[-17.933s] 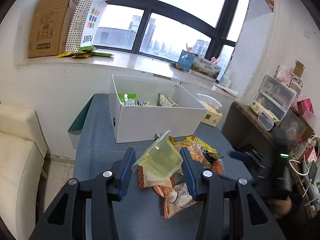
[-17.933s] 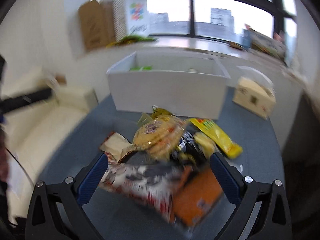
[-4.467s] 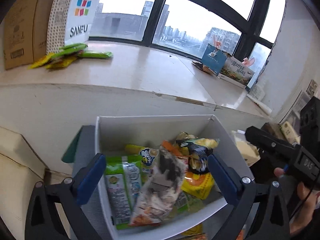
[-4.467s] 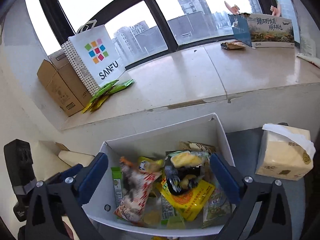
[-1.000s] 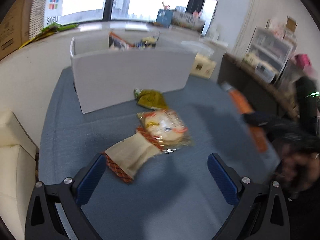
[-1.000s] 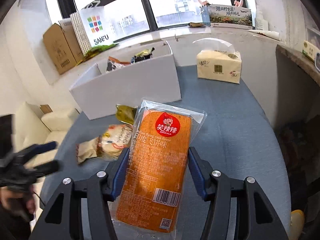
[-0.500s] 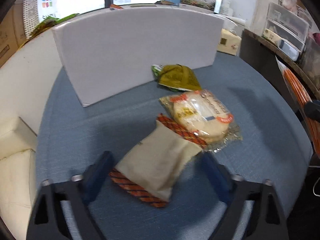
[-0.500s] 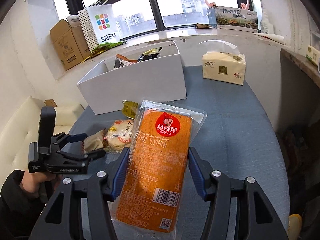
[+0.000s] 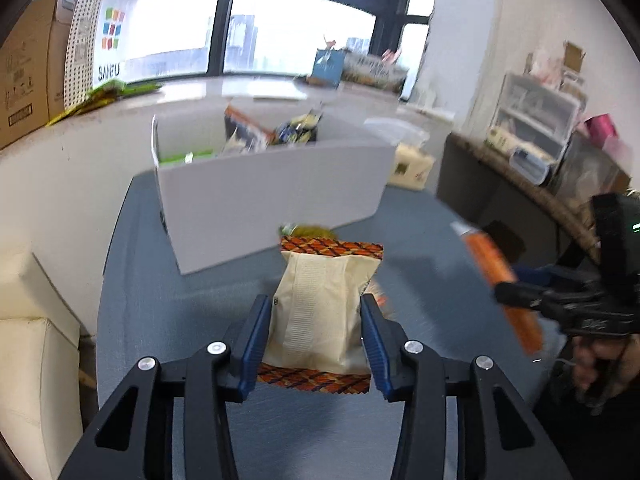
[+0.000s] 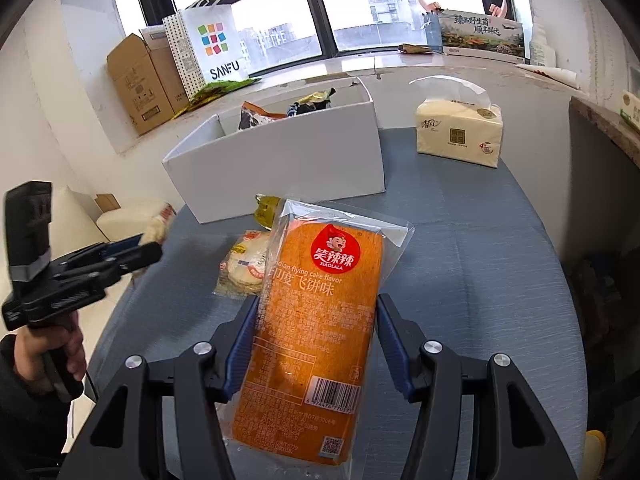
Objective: Organize snacks
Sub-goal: 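Drop the orange pack into the box with the right tool while the left drops the bread bag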
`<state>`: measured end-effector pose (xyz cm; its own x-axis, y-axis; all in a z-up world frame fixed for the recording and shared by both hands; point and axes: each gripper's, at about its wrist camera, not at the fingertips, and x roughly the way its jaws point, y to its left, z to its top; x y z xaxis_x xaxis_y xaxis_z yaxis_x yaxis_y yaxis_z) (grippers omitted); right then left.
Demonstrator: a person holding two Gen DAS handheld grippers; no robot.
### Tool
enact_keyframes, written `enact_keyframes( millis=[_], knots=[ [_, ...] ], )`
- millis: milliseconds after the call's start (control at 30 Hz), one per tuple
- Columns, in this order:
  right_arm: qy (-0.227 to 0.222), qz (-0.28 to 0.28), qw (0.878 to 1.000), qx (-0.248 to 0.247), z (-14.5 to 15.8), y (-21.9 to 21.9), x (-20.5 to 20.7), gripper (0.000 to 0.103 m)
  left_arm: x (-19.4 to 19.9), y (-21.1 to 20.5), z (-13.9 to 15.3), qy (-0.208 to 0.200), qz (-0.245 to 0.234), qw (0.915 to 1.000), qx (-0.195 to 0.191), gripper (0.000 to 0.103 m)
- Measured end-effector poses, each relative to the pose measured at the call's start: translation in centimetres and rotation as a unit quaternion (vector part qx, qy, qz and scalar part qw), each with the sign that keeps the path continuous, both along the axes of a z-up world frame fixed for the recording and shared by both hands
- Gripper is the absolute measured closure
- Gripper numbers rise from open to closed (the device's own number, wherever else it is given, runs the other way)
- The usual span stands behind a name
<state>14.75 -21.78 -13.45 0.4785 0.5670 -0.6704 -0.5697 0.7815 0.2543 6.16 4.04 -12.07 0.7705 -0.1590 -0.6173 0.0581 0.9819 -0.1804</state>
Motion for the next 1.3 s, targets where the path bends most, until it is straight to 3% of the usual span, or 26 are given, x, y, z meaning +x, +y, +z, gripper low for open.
enact_keyframes(
  millis=[200,367,533,633,700,867,1000,1167,1233,1267,1300],
  knots=[
    [0.0,0.011,0.999,0.033,1.3,0.2,0.7,0.041,-0.7,0.8,3.8,-0.045,-0.003,0.9984,-0.033,0.054],
    [-0.018,0.031,0.998,0.057,4.2,1.3,2.0,0.041,0.7,1.7,6.6,-0.073,-0.003,0.9962,-0.046,0.054],
    [-0.038,0.058,0.994,0.079,8.0,3.6,4.4,0.041,4.2,3.3,9.9,-0.105,0.001,0.9932,-0.051,0.054],
    [-0.056,0.063,0.993,0.08,10.3,5.6,6.6,0.041,6.9,5.2,10.7,-0.111,0.0,0.9897,-0.09,0.054],
    [-0.061,0.061,0.993,0.083,11.5,6.9,8.5,0.041,8.9,6.3,11.0,-0.113,0.015,0.9901,-0.082,0.054],
    [-0.044,0.054,0.996,0.058,12.2,10.8,14.6,0.041,14.3,9.2,11.0,-0.09,0.032,0.9901,-0.103,0.054],
    [-0.01,0.039,0.998,0.052,11.1,12.5,19.4,0.041,17.3,9.3,10.4,-0.065,0.036,0.9948,-0.07,0.054],
    [0.0,0.034,0.999,0.019,9.3,14.1,21.7,0.041,19.4,9.8,9.0,-0.048,0.051,0.9957,-0.06,0.053],
    [0.008,0.032,0.999,0.018,8.9,14.4,22.3,0.04,20.1,9.9,8.3,-0.036,0.048,0.9966,-0.057,0.049],
    [0.009,0.034,0.999,0.02,8.8,14.5,22.5,0.04,20.4,10.0,8.0,-0.028,0.052,0.9967,-0.055,0.042],
    [0.012,0.038,0.999,0.023,8.8,14.7,22.8,0.035,20.6,10.2,7.7,-0.021,0.064,0.9965,-0.049,0.028]
  ],
)
